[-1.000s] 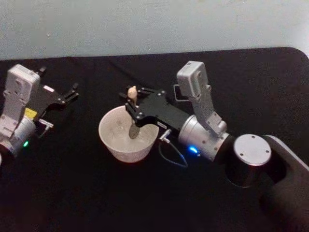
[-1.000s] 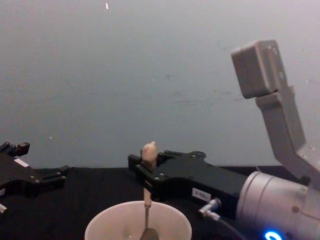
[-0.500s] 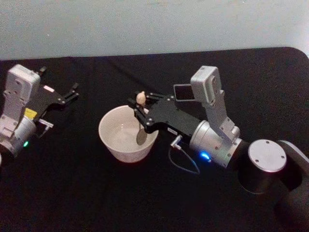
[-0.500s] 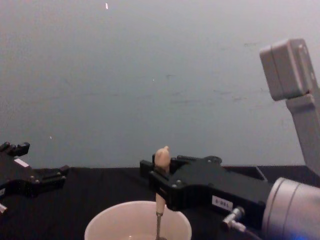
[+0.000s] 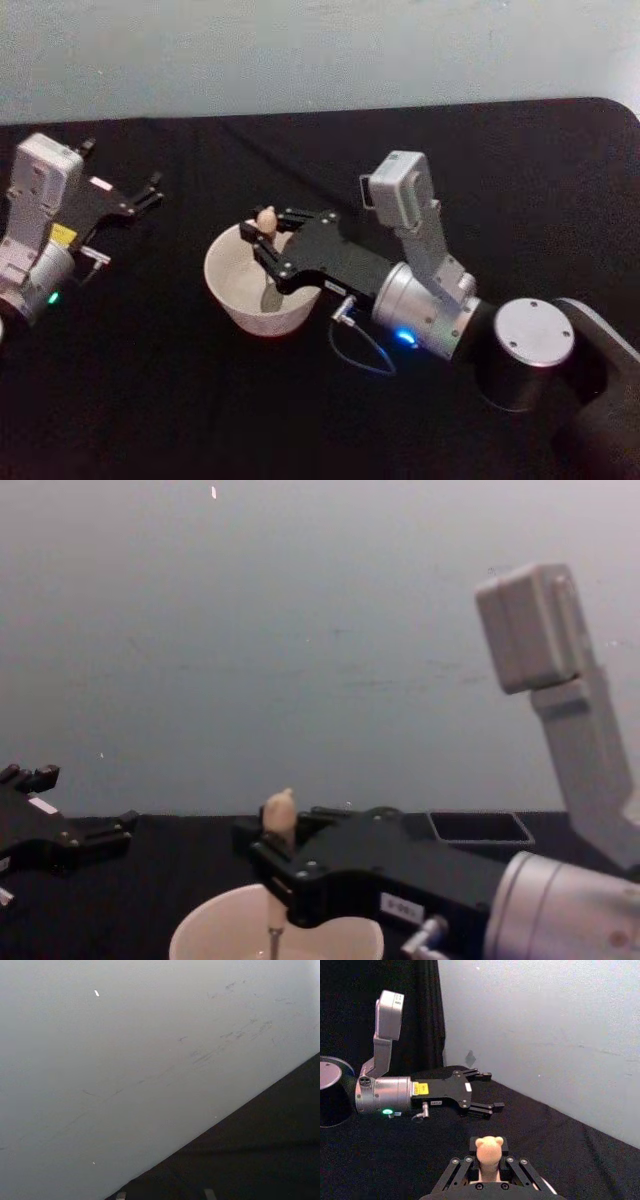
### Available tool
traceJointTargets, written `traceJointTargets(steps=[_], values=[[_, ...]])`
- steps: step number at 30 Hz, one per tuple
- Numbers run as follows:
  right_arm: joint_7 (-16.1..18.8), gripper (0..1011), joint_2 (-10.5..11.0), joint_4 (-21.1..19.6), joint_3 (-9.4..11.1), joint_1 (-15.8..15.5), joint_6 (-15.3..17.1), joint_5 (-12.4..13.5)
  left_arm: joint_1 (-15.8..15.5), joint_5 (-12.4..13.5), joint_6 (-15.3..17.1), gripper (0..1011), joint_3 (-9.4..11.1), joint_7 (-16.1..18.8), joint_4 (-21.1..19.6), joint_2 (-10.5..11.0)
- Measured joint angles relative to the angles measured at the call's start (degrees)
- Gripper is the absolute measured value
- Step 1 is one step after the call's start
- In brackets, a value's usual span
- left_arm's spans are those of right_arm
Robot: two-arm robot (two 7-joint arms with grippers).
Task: Pick up the stirring spoon with one hand, stir inside the cup, then place it back in its original position.
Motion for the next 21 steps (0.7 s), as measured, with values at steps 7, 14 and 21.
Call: traceJointTargets(steps=[7, 14, 21], values=[[-0.88, 213, -1.93, 2.55, -0.79, 1.70, -0.26, -1.26, 0.00, 0.00, 0.00, 1001, 0.00, 0.00, 0.00, 0.00], [-2.48, 213, -4.00, 5.27, -0.17, 3.63, -0.70, -2.04, 0.00, 0.00, 0.00, 1001, 0.00, 0.00, 0.00, 0.00], [-3.20, 213, -4.57, 6.52, 0.95, 4.37, -0.74, -2.41, 0.00, 0.00, 0.00, 1001, 0.00, 0.00, 0.00, 0.00]])
